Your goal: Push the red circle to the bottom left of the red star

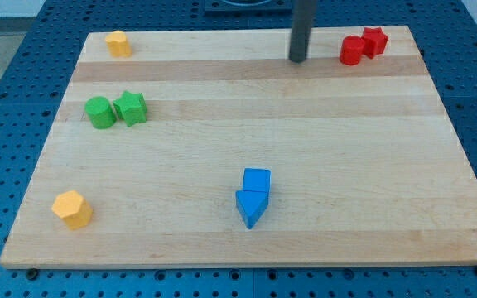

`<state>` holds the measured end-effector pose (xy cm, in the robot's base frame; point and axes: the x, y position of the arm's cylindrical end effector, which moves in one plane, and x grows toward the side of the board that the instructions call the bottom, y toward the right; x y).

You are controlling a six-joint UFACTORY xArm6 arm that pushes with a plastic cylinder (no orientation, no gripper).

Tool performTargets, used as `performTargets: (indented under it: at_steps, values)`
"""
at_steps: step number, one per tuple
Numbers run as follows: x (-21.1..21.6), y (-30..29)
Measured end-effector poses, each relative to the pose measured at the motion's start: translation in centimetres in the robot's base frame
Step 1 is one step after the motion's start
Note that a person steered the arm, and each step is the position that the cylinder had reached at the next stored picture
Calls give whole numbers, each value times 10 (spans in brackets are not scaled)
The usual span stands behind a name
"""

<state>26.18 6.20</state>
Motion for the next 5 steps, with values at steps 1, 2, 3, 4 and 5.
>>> performTargets:
  at_steps: [1,2,3,4,5]
  values:
    - [-14,-46]
    - [-27,-83]
    - [-44,-115]
    - [-70,-136]
    - [-69,-139]
